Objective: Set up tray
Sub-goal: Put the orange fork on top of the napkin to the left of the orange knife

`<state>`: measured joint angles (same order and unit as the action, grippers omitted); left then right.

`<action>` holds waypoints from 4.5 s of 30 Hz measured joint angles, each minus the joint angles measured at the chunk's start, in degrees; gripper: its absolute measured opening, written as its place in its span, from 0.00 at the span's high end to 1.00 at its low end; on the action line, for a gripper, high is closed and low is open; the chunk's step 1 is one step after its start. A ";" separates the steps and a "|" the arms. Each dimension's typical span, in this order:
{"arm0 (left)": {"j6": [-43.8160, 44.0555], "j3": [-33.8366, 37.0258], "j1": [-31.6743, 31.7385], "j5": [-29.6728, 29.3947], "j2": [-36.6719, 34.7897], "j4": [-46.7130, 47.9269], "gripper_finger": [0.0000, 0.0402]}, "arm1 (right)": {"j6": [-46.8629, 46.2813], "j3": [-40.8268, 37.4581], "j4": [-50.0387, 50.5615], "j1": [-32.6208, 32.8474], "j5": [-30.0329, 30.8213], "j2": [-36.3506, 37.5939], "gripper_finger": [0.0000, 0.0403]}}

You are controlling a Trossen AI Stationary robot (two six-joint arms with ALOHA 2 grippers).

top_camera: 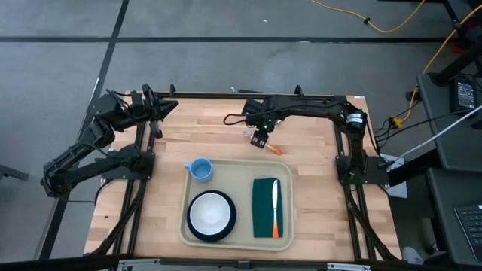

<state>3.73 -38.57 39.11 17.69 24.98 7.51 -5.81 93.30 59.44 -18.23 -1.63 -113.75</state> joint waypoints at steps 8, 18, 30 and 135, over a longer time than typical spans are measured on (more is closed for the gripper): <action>-1.36 0.02 0.01 -0.02 0.02 0.06 0.99 | -2.35 0.00 0.17 -0.71 -3.43 0.00 0.47; -1.97 0.04 0.01 -0.02 0.02 0.67 0.99 | -2.80 -3.59 -1.98 -0.80 -2.93 0.00 0.34; -1.97 0.04 0.00 -0.02 0.02 0.66 0.99 | -4.65 -12.35 -13.46 -0.77 -3.70 0.00 0.33; -1.52 0.04 0.02 0.42 0.02 1.77 0.99 | -3.10 40.76 5.47 12.30 -1.89 -3.04 0.96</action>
<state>2.21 -38.52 39.13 18.11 24.99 9.28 -8.90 134.05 64.91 -5.93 -3.52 -116.79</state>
